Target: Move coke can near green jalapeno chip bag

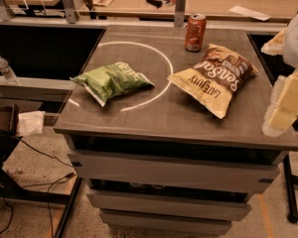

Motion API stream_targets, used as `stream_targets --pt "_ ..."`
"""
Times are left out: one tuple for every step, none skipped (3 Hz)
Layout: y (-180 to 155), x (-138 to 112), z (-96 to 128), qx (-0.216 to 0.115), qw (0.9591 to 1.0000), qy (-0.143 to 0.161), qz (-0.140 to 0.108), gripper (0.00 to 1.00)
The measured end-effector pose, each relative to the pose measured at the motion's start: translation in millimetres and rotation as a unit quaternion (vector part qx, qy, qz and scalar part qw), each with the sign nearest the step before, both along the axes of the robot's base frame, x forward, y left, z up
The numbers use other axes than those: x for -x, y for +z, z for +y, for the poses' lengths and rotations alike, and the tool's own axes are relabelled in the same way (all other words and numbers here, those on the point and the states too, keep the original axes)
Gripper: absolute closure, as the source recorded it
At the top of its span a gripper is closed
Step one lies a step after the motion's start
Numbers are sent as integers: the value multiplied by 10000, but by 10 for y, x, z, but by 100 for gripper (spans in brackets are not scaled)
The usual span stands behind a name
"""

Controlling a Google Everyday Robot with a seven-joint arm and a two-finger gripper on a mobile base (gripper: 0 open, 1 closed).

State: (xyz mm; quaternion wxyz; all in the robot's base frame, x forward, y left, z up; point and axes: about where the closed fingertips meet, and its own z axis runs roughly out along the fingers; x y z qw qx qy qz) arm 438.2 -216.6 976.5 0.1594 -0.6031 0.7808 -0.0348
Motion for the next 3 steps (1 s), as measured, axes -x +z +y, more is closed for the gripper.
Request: stream_targets --pt "8 -2 -2 1 10000 -12 -12 0" --pt "17 -54 -103 184 9987 -430 -195 0" --pt "18 -83 -340 383 9887 -1306 -631 0"
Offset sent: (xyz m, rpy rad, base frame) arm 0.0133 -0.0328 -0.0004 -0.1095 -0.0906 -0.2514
